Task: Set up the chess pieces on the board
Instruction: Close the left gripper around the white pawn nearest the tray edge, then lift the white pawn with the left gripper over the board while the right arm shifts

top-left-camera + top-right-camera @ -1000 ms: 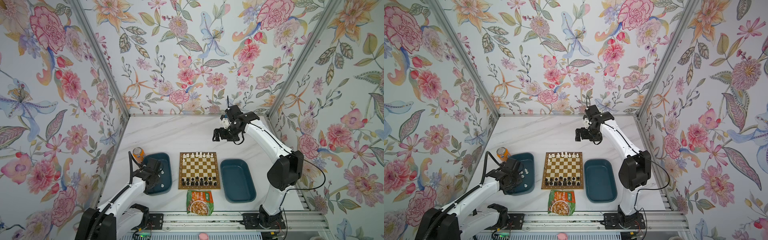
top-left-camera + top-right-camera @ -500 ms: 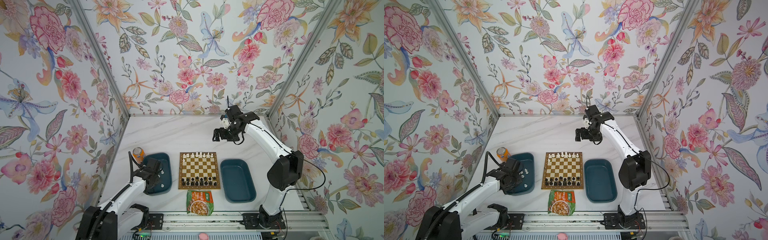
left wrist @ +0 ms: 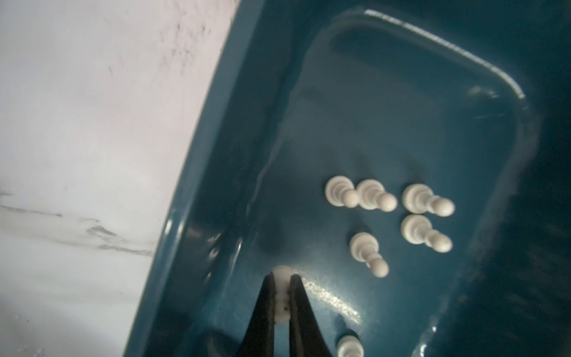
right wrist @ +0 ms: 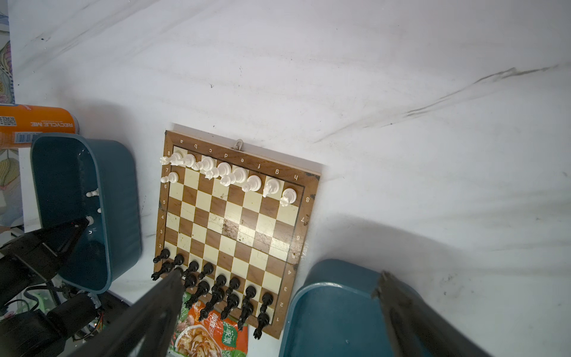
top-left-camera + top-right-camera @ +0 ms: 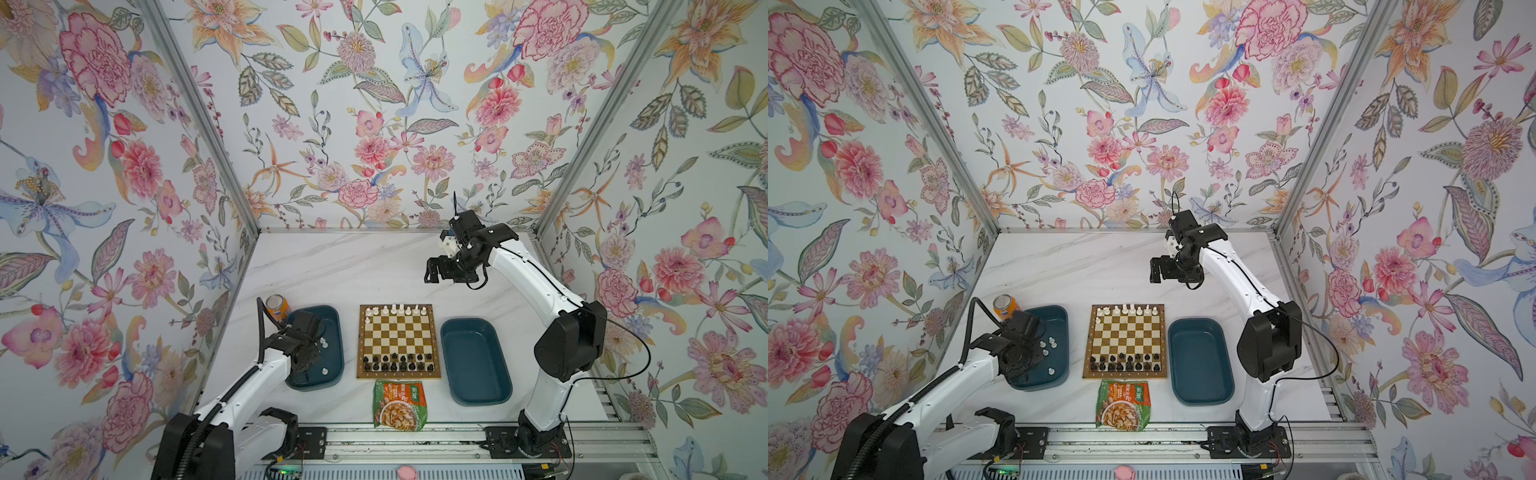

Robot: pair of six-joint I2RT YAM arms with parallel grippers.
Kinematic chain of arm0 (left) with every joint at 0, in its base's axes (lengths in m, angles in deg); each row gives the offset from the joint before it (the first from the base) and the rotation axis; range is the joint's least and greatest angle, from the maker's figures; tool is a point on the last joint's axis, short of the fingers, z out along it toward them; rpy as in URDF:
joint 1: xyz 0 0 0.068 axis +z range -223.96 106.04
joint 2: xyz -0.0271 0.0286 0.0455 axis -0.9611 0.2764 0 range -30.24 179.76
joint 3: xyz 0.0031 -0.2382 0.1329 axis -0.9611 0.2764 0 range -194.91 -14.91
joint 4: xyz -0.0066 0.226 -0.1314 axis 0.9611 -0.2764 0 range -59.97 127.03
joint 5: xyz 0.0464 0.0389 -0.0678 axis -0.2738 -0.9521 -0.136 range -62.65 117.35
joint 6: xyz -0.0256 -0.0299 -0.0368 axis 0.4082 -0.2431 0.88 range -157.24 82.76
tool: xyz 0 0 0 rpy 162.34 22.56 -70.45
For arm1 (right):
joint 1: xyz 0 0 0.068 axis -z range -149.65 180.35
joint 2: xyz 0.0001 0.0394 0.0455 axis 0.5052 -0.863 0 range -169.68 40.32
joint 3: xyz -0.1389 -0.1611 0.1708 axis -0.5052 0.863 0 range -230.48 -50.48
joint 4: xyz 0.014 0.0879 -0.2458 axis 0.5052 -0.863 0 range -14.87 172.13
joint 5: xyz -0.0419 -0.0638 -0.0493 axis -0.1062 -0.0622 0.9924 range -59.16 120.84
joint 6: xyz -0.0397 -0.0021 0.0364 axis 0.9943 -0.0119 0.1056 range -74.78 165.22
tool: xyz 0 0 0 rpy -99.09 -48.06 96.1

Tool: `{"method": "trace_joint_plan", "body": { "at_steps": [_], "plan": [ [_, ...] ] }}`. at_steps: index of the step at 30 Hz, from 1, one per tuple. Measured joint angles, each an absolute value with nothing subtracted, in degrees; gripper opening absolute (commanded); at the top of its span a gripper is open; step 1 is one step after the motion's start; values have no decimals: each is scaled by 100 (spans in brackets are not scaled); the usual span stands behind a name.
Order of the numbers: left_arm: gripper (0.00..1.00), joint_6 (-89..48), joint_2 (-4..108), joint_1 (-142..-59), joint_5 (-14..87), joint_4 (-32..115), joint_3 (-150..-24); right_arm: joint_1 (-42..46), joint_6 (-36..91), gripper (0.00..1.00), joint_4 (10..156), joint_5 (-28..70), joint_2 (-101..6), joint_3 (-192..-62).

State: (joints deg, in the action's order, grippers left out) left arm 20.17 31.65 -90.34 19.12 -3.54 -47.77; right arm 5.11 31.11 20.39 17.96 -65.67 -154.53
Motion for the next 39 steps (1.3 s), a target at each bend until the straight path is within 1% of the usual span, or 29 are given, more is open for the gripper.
{"method": "trace_joint_plan", "body": {
  "at_steps": [10, 20, 25, 30, 39],
  "plan": [
    [0, 1737, 3226, -9034, 1917, -739, -5597, 459, 3109, 99, 2046, 1794, -6642, -15506],
    [0, 1606, 3626, -9115, 2052, -805, -6229, 472, 3104, 99, 2041, 1796, -6642, -15536],
    [0, 1610, 4109, -9517, 2109, -711, -6563, 513, 3087, 99, 2048, 1829, -6616, -15477],
    [0, 1610, 4861, -10081, 2113, -564, -7136, 603, 3065, 99, 2046, 1890, -6482, -15246],
    [0, 1560, 6159, -10852, 2236, -193, -8307, 811, 3043, 99, 2046, 1984, -5947, -14758]
  ]
}}
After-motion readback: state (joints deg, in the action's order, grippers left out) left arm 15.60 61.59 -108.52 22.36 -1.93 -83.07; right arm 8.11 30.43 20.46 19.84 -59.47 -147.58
